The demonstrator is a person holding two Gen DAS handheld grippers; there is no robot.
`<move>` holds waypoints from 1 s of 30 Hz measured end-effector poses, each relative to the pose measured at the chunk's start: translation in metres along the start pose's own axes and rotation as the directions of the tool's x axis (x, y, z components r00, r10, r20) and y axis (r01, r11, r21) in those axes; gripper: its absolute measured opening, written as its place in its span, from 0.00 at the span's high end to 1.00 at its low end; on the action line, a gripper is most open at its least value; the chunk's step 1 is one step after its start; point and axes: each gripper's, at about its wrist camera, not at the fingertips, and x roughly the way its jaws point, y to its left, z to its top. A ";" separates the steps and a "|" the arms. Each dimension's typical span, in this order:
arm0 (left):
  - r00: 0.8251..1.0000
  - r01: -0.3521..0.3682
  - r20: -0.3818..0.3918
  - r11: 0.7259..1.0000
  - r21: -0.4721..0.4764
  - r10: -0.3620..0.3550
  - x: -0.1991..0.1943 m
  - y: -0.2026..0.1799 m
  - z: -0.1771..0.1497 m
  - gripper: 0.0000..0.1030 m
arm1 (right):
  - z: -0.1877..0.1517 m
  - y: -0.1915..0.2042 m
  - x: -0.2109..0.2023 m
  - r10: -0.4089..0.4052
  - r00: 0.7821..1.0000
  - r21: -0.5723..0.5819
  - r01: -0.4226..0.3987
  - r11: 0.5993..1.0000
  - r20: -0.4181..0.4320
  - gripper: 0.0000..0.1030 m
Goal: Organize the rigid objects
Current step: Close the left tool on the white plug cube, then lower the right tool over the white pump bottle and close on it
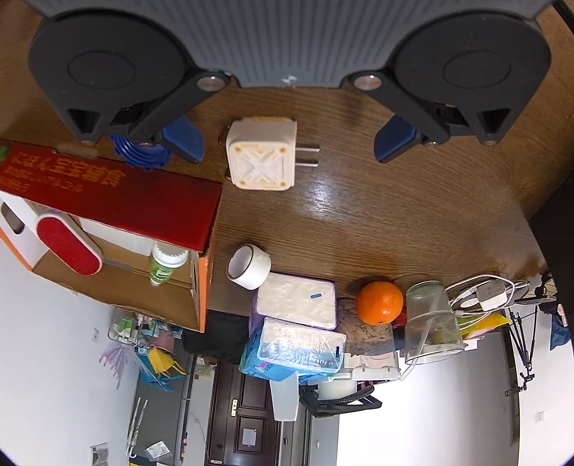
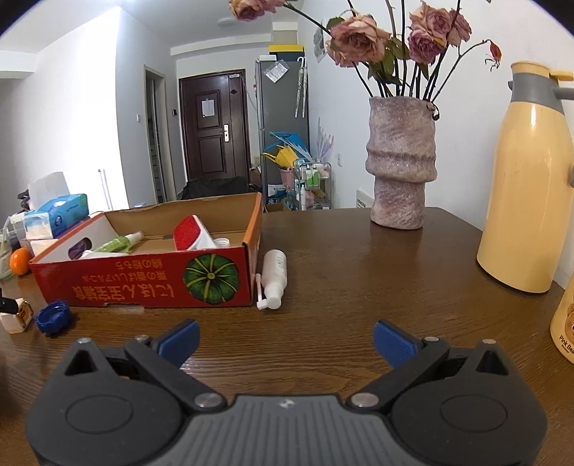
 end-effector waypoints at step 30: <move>1.000 -0.013 -0.013 1.000 0.020 0.014 0.026 -0.009 0.000 0.35 | 0.025 -0.022 0.074 -0.014 1.000 0.037 0.015 0.999 -0.019 0.02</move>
